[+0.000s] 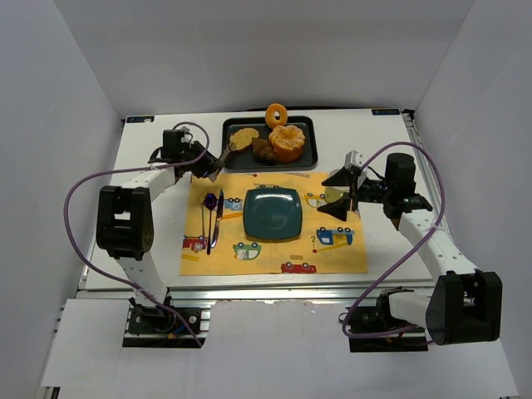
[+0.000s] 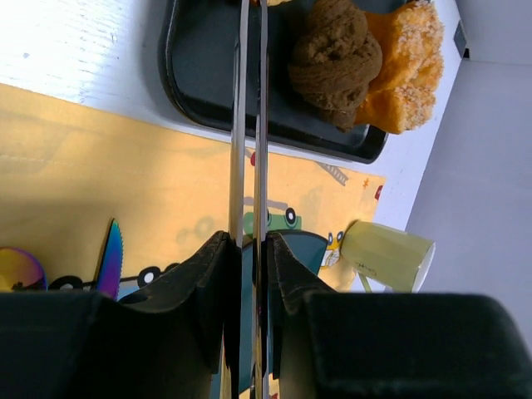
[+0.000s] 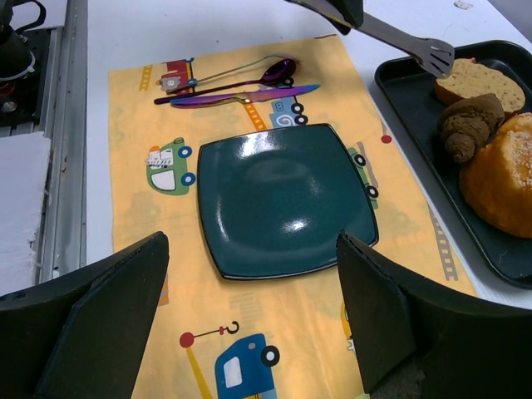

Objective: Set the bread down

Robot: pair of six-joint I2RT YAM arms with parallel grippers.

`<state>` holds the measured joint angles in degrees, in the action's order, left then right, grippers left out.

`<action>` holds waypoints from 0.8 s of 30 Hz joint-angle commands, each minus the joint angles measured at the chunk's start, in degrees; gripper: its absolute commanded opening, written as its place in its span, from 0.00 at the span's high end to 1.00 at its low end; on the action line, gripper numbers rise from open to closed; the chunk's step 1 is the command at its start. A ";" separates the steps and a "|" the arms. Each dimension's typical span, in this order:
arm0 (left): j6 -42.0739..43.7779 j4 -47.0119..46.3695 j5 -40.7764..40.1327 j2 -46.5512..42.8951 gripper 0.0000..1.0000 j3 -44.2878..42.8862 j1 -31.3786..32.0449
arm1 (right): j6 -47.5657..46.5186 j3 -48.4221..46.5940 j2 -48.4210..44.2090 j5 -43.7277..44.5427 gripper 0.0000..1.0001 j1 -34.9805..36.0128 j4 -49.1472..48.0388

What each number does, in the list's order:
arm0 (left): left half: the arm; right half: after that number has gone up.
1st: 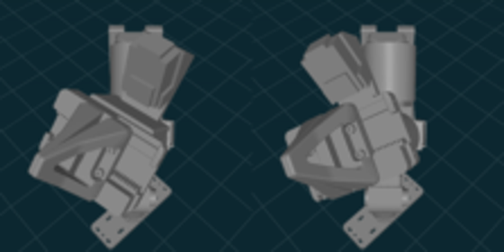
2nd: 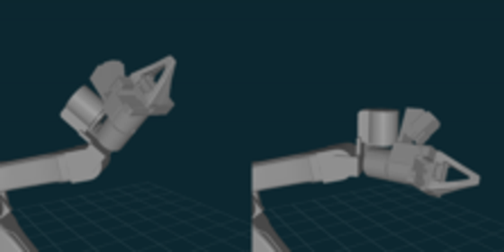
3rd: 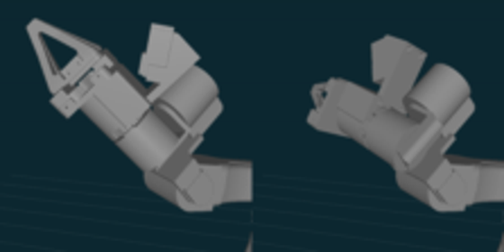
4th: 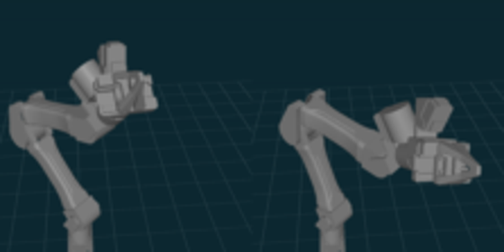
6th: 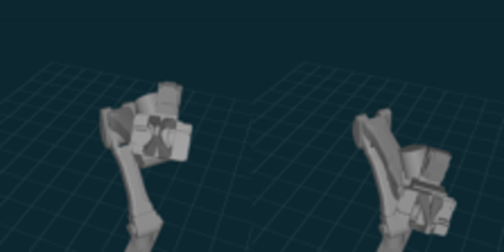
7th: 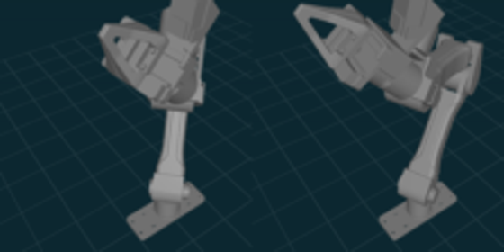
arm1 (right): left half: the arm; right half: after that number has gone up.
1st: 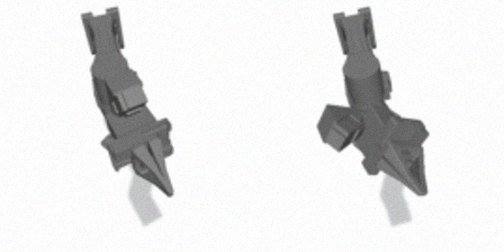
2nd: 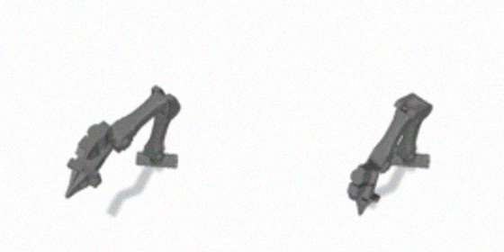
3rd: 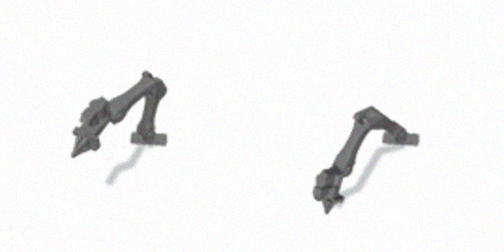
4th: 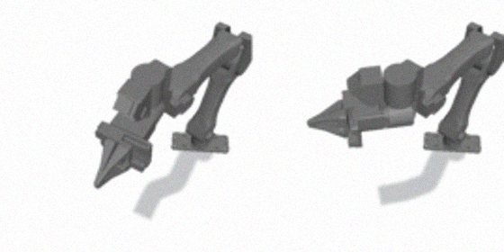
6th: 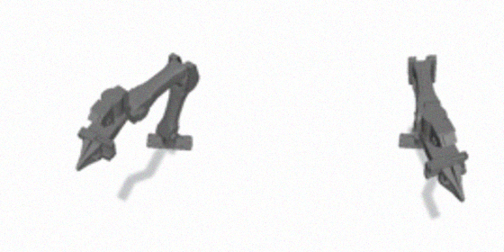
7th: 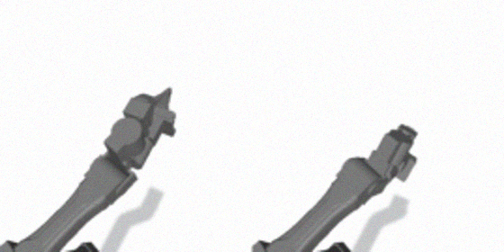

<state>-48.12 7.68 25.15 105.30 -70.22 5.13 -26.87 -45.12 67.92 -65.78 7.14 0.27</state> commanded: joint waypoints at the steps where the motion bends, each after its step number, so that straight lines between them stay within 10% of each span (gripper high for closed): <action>1: -0.40 -3.02 1.40 -7.55 0.98 0.96 -1.34 | -1.16 -0.93 -0.95 -1.46 0.14 -0.37 1.75; 11: 8.83 4.18 -3.44 -22.41 1.00 4.20 -3.54 | -0.72 -1.11 -0.60 -2.34 0.14 -0.37 1.40; 24: 7.51 -0.04 10.44 -35.92 1.00 18.35 -3.19 | -2.13 -1.72 -1.56 -2.07 0.14 -0.28 3.77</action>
<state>-40.40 9.50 28.95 76.97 -53.15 1.48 -27.79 -45.12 67.85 -66.61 7.14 2.92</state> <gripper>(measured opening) 0.325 0.858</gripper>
